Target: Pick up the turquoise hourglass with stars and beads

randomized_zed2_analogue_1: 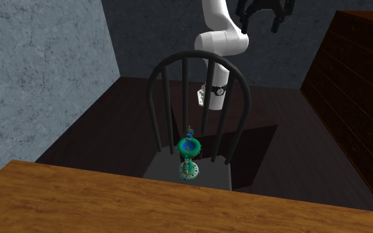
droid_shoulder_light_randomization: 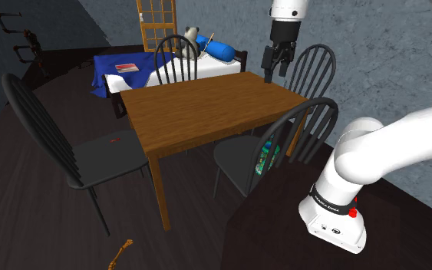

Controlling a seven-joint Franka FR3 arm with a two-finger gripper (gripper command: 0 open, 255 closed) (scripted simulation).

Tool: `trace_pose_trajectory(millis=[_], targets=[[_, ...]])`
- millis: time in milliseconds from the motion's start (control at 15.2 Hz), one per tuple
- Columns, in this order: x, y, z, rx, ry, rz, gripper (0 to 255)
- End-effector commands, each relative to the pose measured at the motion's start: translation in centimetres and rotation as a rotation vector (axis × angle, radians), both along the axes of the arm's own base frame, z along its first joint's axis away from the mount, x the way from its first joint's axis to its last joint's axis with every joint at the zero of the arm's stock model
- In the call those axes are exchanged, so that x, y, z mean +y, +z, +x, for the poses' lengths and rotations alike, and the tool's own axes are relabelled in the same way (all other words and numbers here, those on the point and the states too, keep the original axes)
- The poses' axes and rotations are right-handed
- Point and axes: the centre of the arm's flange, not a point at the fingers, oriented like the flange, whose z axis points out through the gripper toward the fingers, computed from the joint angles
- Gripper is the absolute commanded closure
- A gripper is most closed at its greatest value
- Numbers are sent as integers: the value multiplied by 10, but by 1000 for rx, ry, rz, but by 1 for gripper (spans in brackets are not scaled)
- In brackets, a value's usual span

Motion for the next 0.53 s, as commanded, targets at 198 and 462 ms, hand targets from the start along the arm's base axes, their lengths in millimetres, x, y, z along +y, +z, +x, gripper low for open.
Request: trace_pose_trajectory(millis=[198, 462], targets=[[-21, -33, 1, -5, 18, -3, 0], [-50, -77, 2, -12, 43, -6, 0]])
